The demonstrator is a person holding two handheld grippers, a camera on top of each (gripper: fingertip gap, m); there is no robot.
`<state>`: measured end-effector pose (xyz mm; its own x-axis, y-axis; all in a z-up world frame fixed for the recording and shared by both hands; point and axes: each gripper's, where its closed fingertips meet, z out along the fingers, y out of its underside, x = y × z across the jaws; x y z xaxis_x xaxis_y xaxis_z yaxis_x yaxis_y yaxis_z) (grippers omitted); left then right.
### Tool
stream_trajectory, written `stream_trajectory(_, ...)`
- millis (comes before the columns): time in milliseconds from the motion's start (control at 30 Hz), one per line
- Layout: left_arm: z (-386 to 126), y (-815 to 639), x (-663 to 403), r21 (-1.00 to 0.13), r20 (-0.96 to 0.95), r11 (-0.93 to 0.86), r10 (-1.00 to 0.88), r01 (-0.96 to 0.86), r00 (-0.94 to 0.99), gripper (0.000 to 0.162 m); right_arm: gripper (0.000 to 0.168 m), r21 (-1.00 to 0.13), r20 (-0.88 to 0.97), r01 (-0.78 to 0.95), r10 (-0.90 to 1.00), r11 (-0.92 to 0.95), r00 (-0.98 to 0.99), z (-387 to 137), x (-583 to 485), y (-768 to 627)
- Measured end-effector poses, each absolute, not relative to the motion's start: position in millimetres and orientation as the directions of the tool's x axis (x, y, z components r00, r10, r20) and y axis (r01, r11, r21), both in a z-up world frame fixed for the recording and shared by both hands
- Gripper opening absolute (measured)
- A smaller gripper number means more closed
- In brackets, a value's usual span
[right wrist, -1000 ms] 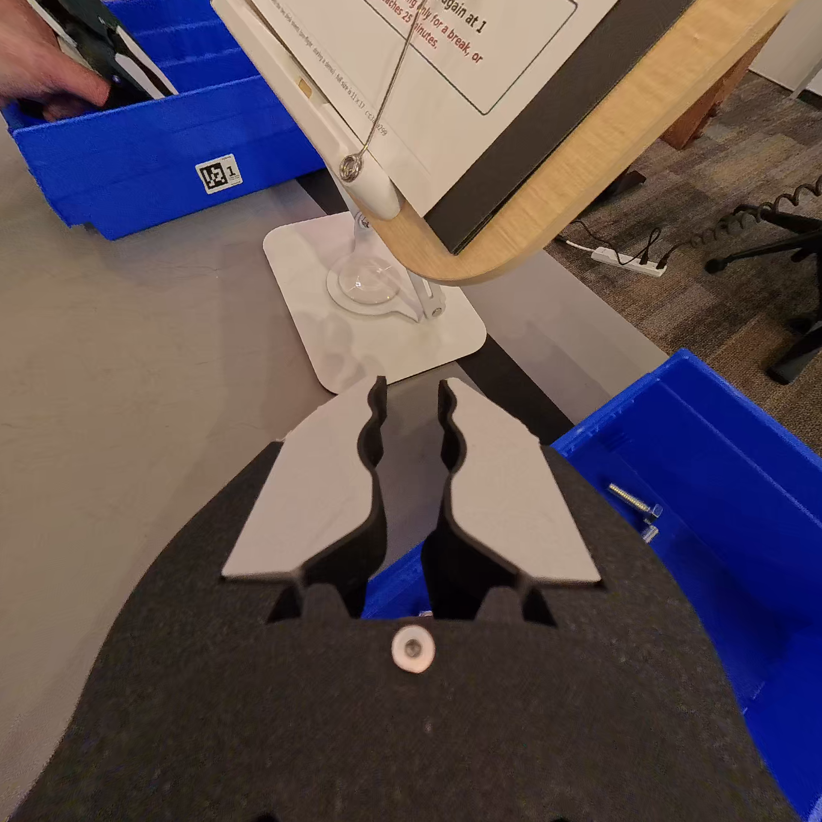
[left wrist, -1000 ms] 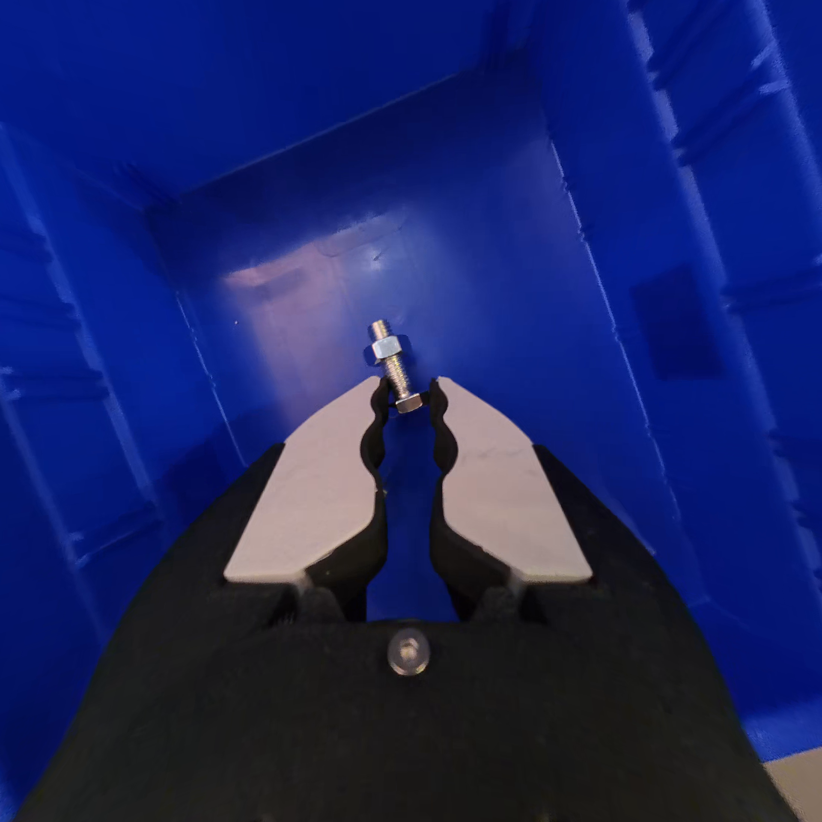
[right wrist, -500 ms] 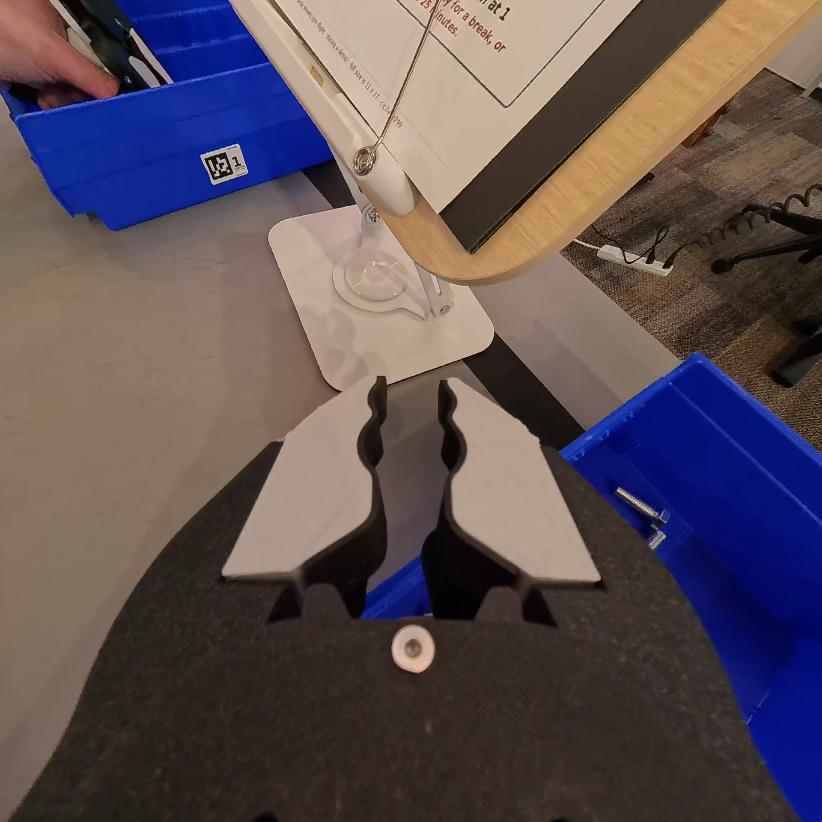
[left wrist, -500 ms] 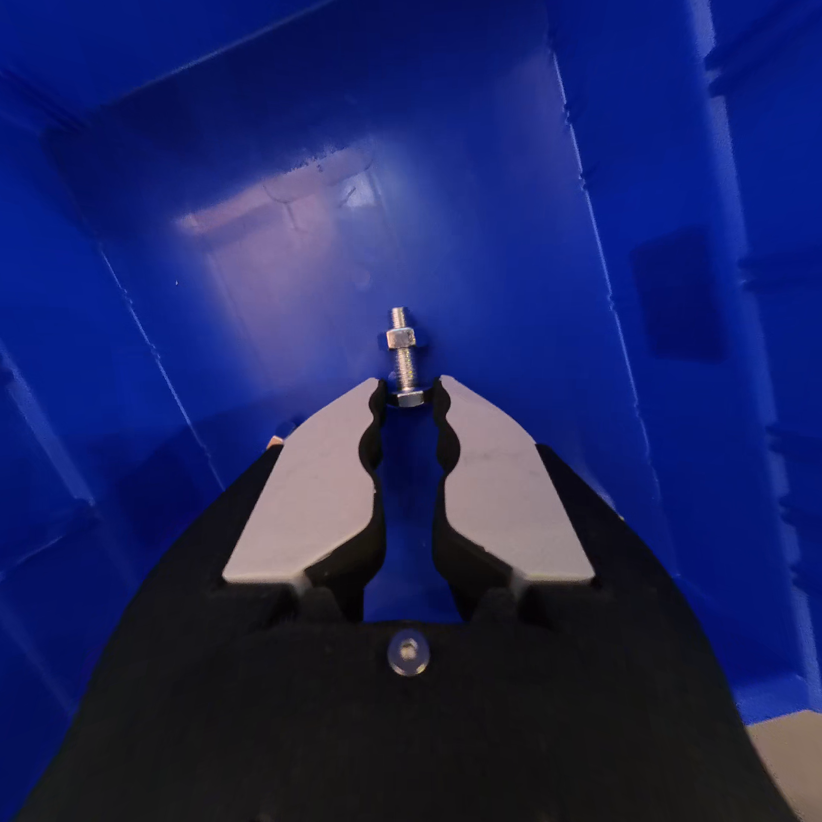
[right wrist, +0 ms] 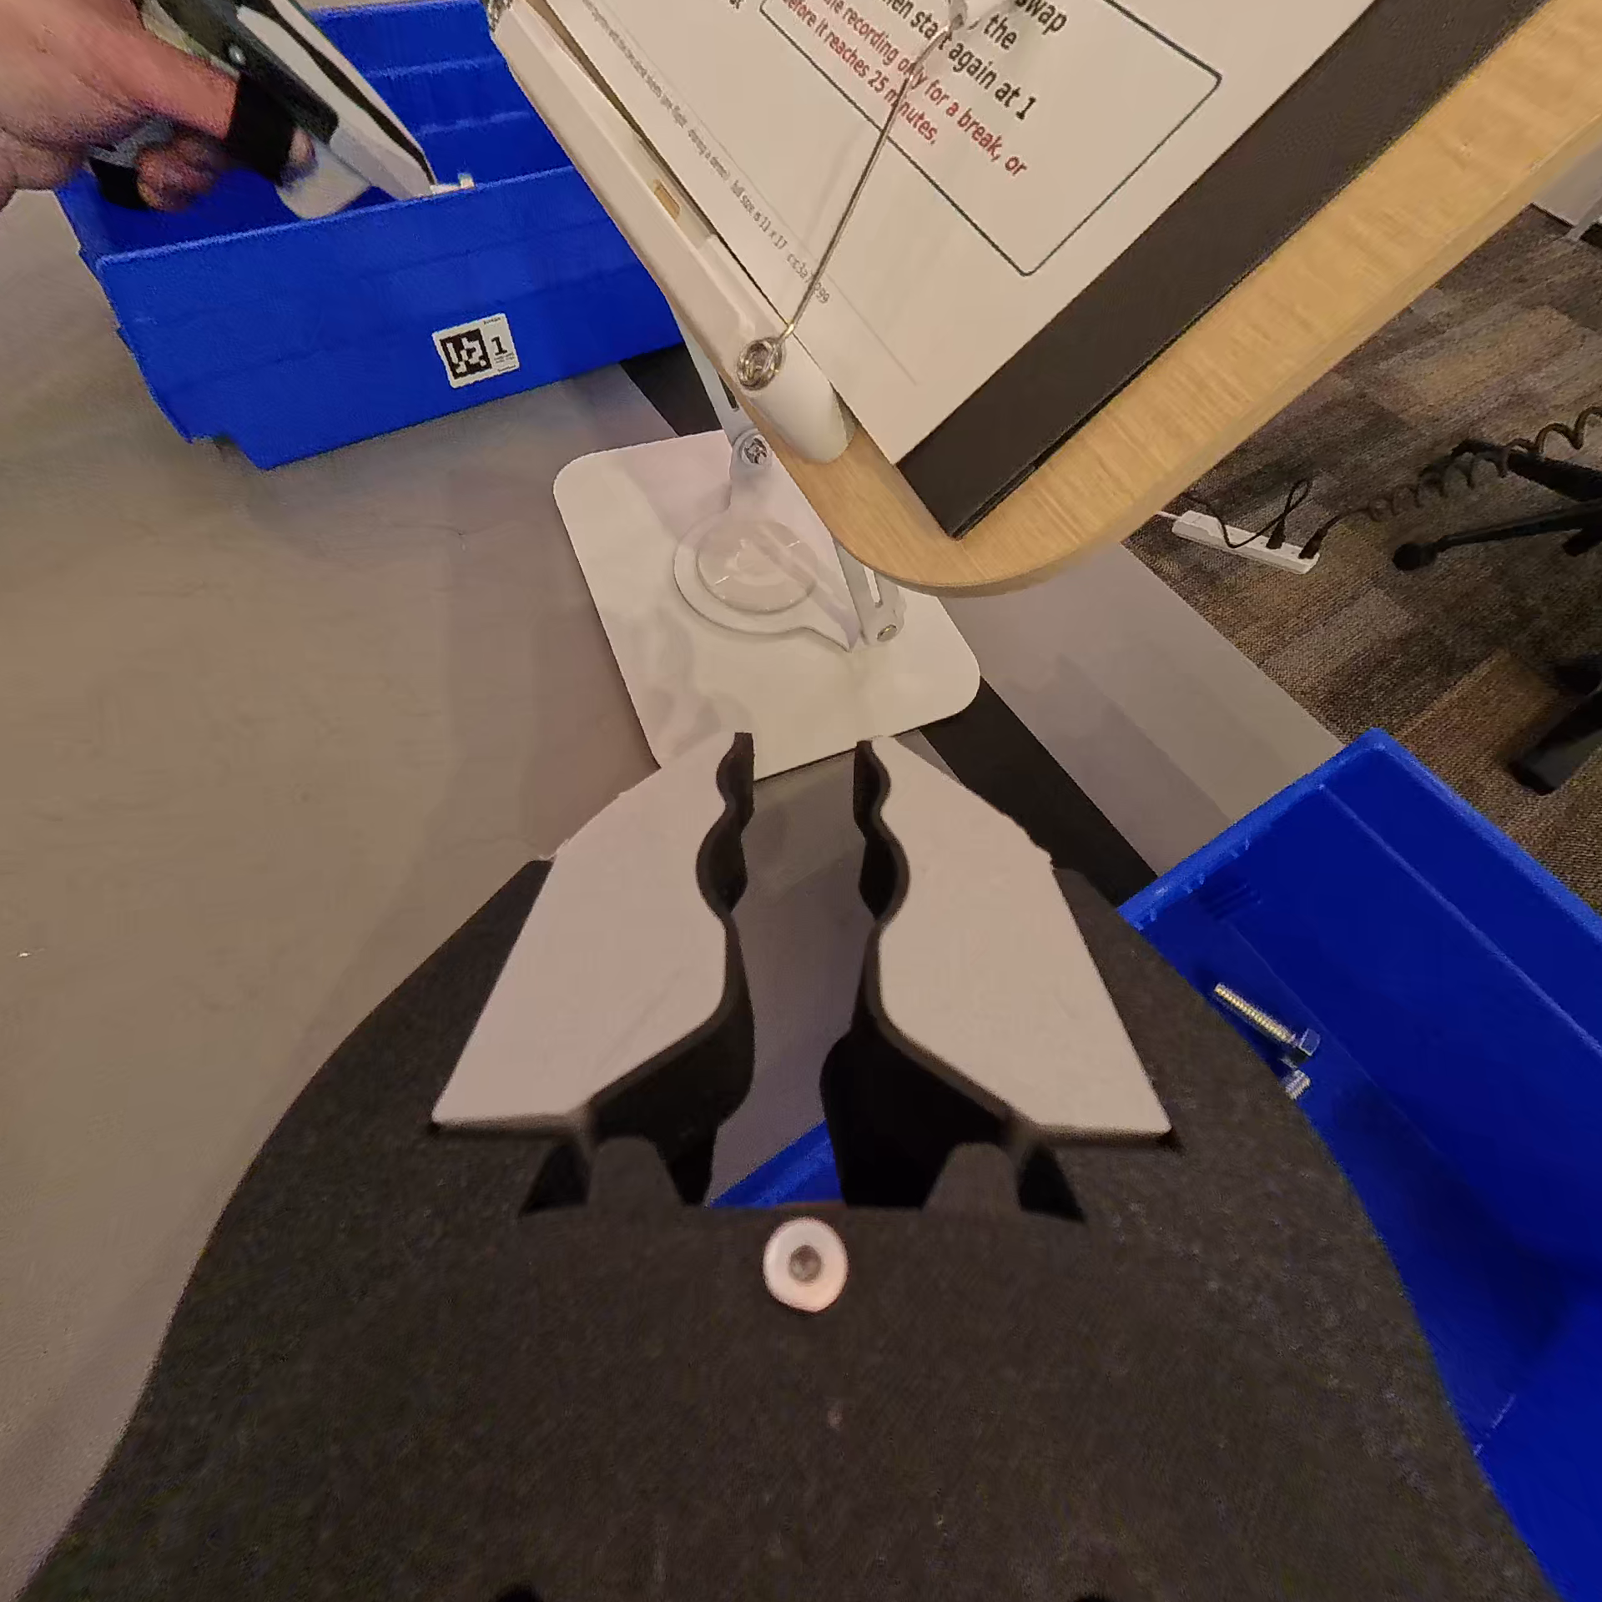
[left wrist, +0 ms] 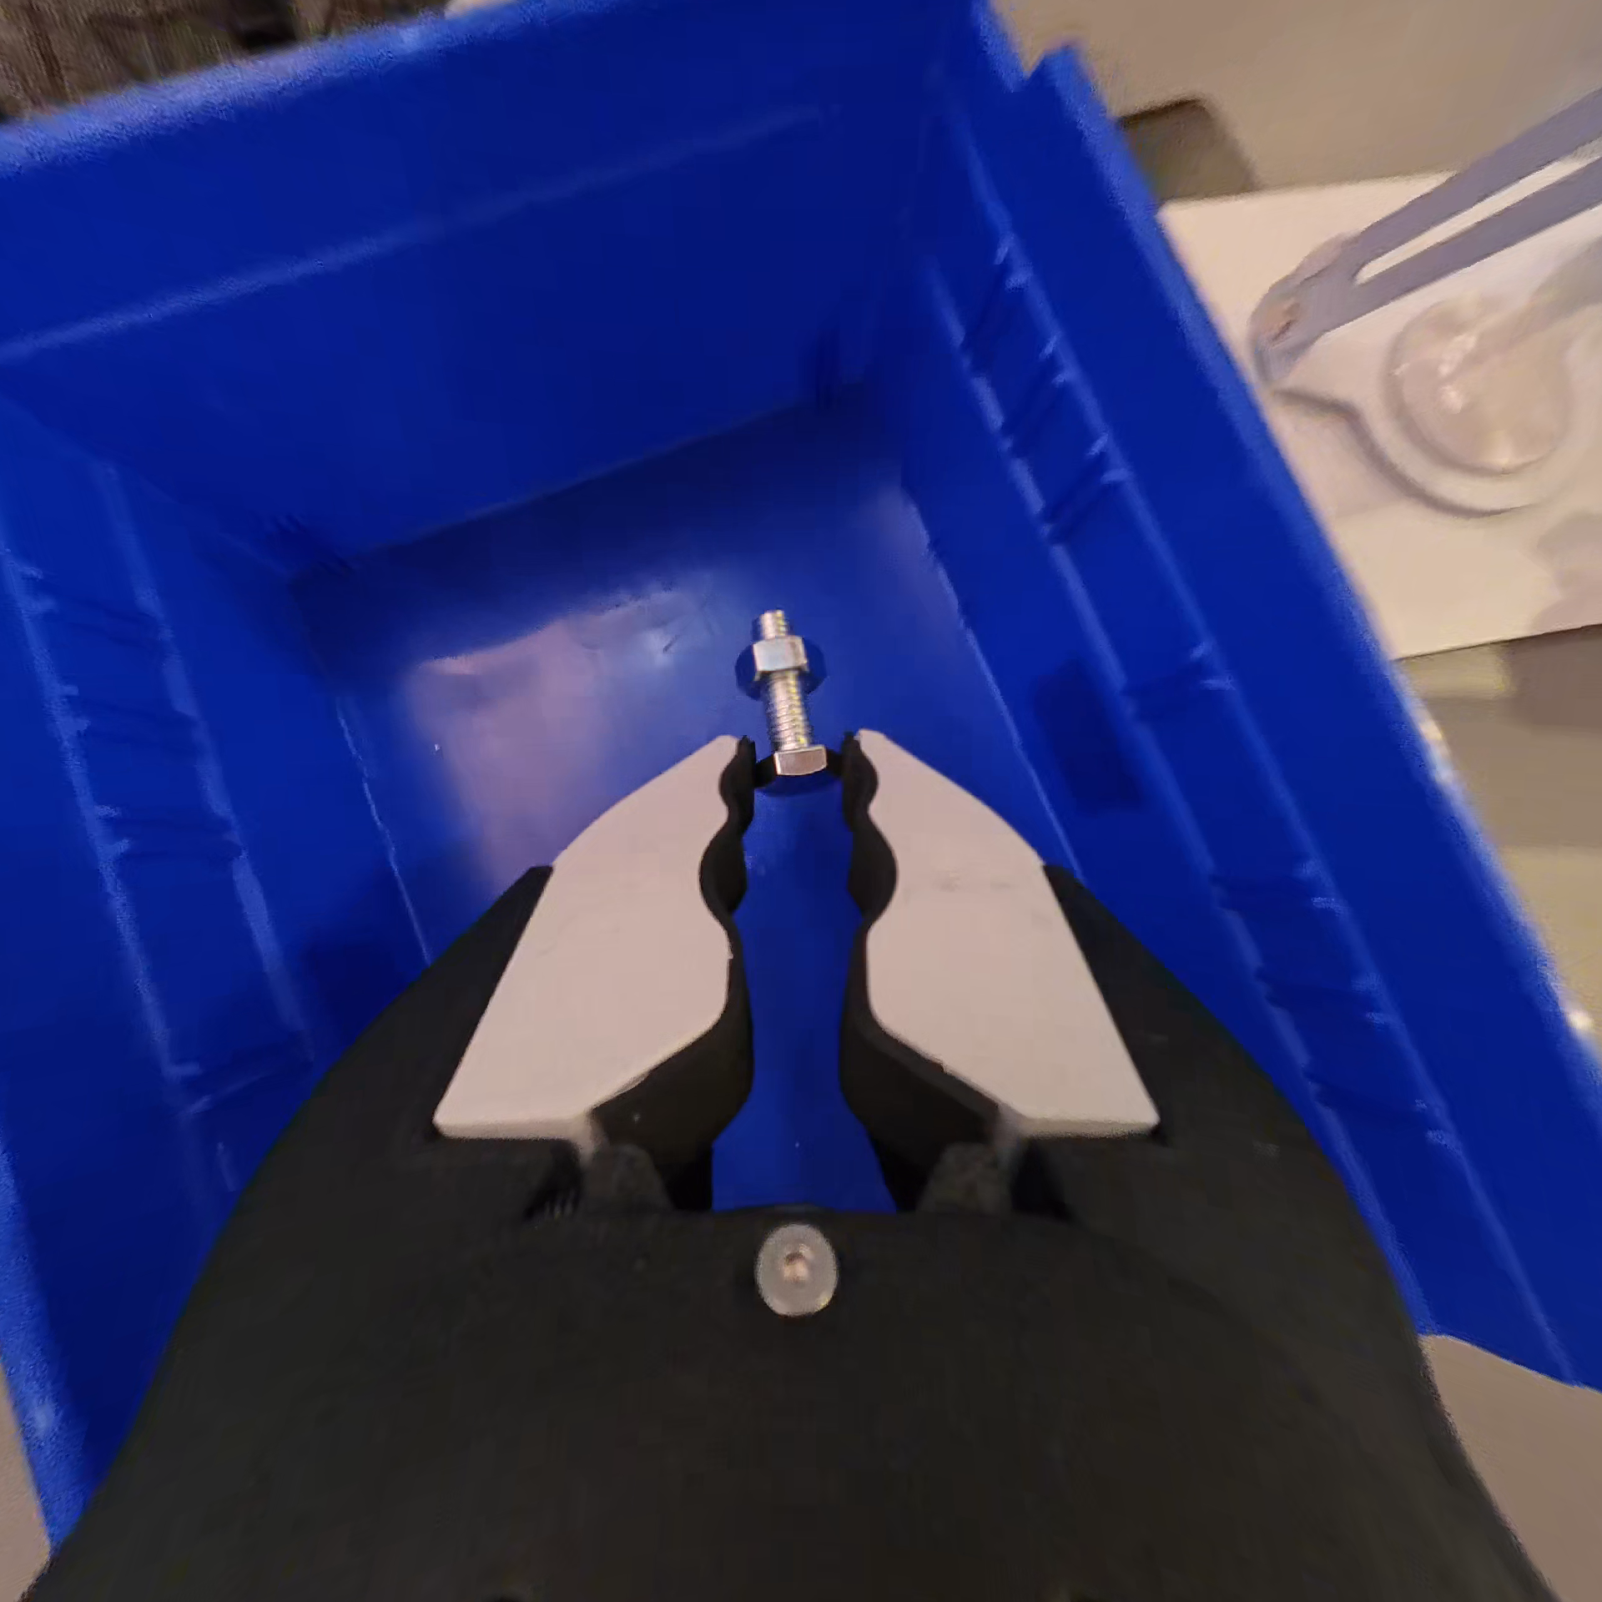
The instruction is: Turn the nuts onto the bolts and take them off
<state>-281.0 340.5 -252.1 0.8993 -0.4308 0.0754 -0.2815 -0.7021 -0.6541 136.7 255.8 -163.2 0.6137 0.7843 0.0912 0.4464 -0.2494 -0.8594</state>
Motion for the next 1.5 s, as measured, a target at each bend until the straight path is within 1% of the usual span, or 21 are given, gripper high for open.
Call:
stream_trajectory(33,-246,342,-281,-0.675,0.083,-0.690,-0.424,-0.263,0.902,0.020,0.022,-0.861,0.095,0.446,0.783,-0.245,0.615,-162,136,256)
stream_trajectory(200,-198,339,-262,-0.798,0.137,-0.566,-0.503,-0.205,0.854,0.020,0.022,-0.885,0.100,0.416,0.788,-0.208,0.608,-147,133,251)
stream_trajectory(400,-114,311,-211,-0.930,0.103,-0.325,-0.680,-0.172,0.726,0.019,0.027,-0.941,0.100,0.324,0.826,-0.103,0.554,-109,113,231)
stream_trajectory(467,-87,295,-182,-0.959,0.083,-0.240,-0.748,-0.153,0.658,0.019,0.032,-0.965,0.076,0.251,0.844,-0.071,0.530,-91,105,221)
stream_trajectory(533,-63,277,-146,-0.980,0.064,-0.159,-0.816,-0.117,0.575,0.019,0.036,-0.990,0.021,0.134,0.873,-0.051,0.487,-69,94,207)
stream_trajectory(633,-47,244,-83,-0.993,0.040,-0.083,-0.908,-0.086,0.417,0.019,0.041,-0.999,-0.047,0.001,0.912,-0.052,0.408,-48,76,188)
stream_trajectory(733,-46,206,-18,-0.997,0.059,-0.069,-0.970,-0.038,0.238,0.019,0.043,-0.991,-0.121,-0.097,0.945,-0.096,0.303,-39,58,172)
stream_trajectory(767,-51,196,0,-0.996,0.070,-0.081,-0.978,-0.050,0.195,0.019,0.043,-0.984,-0.149,-0.134,0.950,-0.116,0.274,-37,55,169)
stream_trajectory(867,-62,170,39,-0.995,0.070,-0.077,-0.993,-0.066,0.100,0.019,0.043,-0.969,-0.218,-0.159,0.953,-0.187,0.210,-43,48,167)
stream_trajectory(933,-67,164,51,-0.994,0.064,-0.072,-0.993,-0.085,0.100,0.019,0.040,-0.959,-0.250,-0.178,0.952,-0.218,0.179,-44,48,167)
stream_trajectory(967,-68,160,54,-0.994,0.066,-0.073,-0.995,-0.087,0.081,0.019,0.035,-0.957,-0.257,-0.179,0.952,-0.228,0.164,-44,48,167)
stream_trajectory(1100,-65,161,55,-0.996,0.063,-0.069,-0.994,-0.062,0.091,0.019,0.027,-0.961,-0.267,-0.122,0.950,-0.249,0.161,-53,47,167)
stream_trajectory(1133,-65,161,55,-0.996,0.062,-0.068,-0.994,-0.058,0.087,0.019,0.020,-0.960,-0.272,-0.119,0.949,-0.255,0.158,-54,46,167)
stream_trajectory(1167,-66,159,55,-0.995,0.069,-0.073,-0.995,-0.065,0.066,0.019,0.018,-0.960,-0.269,-0.124,0.950,-0.251,0.159,-54,46,168)
stream_trajectory(1400,-68,158,56,-0.995,0.061,-0.065,-0.997,-0.078,0.055,0.019,0.018,-0.975,-0.214,-0.095,0.959,-0.199,0.184,-54,45,166)
stream_trajectory(1433,-68,158,56,-0.994,0.064,-0.068,-0.996,-0.081,0.055,0.025,0.018,-0.979,-0.197,-0.089,0.963,-0.184,0.183,-54,45,165)
stream_trajectory(1467,-68,160,56,-0.993,0.072,-0.076,-0.996,-0.085,0.060,0.041,0.018,-0.982,-0.185,-0.078,0.965,-0.173,0.185,-55,44,164)
stream_trajectory(1500,-71,158,57,-0.990,0.076,-0.082,-0.996,-0.113,0.052,0.047,0.018,-0.984,-0.175,-0.066,0.966,-0.165,0.193,-56,44,164)
